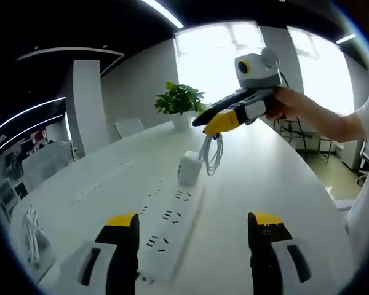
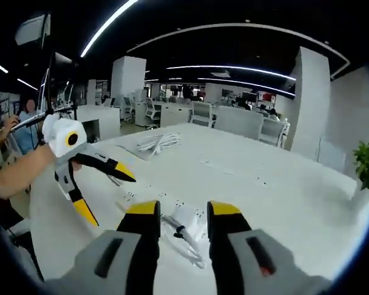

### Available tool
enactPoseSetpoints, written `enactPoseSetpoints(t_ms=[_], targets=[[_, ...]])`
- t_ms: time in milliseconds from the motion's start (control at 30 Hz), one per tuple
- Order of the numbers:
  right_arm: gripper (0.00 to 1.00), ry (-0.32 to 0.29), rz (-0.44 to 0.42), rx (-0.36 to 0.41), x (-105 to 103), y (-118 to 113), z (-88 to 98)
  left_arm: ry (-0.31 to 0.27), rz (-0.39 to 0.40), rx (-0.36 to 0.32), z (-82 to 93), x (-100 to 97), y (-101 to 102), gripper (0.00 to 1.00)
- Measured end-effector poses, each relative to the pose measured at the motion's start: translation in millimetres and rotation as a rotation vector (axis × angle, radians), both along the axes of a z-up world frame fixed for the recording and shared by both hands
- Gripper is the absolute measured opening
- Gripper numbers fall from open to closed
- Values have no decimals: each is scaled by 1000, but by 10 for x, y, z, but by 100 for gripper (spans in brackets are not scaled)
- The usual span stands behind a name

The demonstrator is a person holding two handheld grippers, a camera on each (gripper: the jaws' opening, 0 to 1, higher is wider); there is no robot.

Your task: Straighten the power strip on the desk, plug the charger into it

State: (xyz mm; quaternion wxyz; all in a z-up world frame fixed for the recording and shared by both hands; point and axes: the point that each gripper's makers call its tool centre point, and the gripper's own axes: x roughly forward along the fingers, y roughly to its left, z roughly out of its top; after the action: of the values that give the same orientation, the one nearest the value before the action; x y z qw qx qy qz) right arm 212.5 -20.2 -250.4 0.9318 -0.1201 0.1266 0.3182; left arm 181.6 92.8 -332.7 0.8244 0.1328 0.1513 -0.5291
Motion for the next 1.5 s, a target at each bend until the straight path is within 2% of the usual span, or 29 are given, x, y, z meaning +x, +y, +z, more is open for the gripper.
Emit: enactPoseSetpoints(t_ms=[100, 133, 300, 467, 567, 633, 867, 967, 1033, 1067, 1233, 1500], targets=[[35, 14, 33, 106, -133, 39, 81, 6, 25, -35, 7, -64, 79, 74], [36, 7, 40, 116, -168, 36, 100, 4, 32, -55, 31, -83, 99, 74], [38, -17, 72, 124, -323, 12, 142, 4, 56, -137, 186, -248, 224, 72], [37, -32, 97, 149, -477, 20, 165, 4, 74, -168, 259, -429, 322, 75], [37, -42, 110, 155, -537, 4, 180, 36, 74, -171, 275, -564, 367, 68], [37, -42, 122, 164, -607, 12, 178, 44, 87, -177, 292, -627, 404, 69], [38, -34, 154, 155, -834, -5, 158, -15, 125, -191, 342, -834, 554, 75], [38, -39, 162, 150, -934, -40, 177, -77, 169, -217, 446, -839, 653, 73], [38, -42, 166, 149, -997, -66, 178, -83, 191, -232, 491, -863, 722, 67], [38, -43, 168, 150, -1027, -78, 170, -88, 197, -237, 507, -875, 754, 67], [39, -37, 162, 137, -1136, -178, 74, -74, 197, -255, 547, -963, 822, 82], [39, -25, 132, 175, -1261, -386, -8, -103, 216, -267, 571, -1079, 936, 83]])
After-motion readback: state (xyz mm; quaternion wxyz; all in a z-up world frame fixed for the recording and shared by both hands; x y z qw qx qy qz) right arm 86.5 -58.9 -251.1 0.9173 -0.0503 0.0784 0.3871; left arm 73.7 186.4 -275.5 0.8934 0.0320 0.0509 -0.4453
